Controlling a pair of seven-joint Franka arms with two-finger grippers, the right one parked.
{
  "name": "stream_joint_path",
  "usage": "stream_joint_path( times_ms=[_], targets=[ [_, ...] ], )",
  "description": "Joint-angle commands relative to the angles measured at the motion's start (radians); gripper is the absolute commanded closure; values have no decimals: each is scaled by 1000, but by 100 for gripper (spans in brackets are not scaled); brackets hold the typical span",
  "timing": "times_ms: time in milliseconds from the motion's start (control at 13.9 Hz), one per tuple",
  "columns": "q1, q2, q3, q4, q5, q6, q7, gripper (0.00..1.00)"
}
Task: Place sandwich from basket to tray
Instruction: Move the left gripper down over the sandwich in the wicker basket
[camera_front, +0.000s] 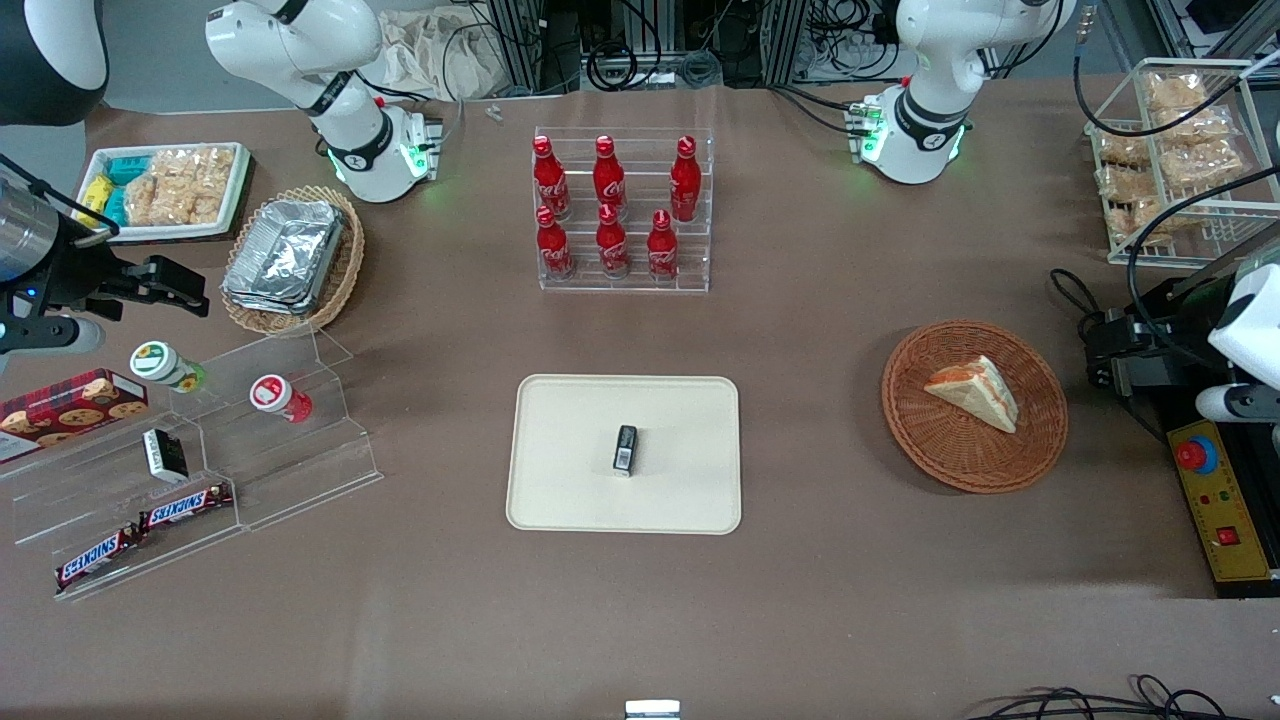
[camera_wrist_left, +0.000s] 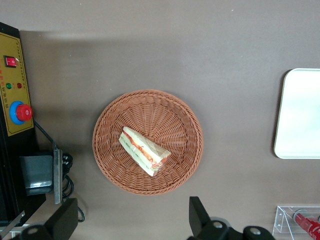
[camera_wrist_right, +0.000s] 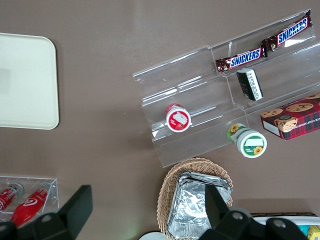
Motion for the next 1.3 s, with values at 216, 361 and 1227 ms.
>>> stream_joint_path(
  times_ms=[216, 361, 1227],
  targets=[
    [-2, 24, 2, 45, -13, -42, -18, 0],
    [-10, 47, 0, 43, -10, -41, -105, 0],
    [7, 40, 9, -335, -17, 370, -800, 0]
  ],
)
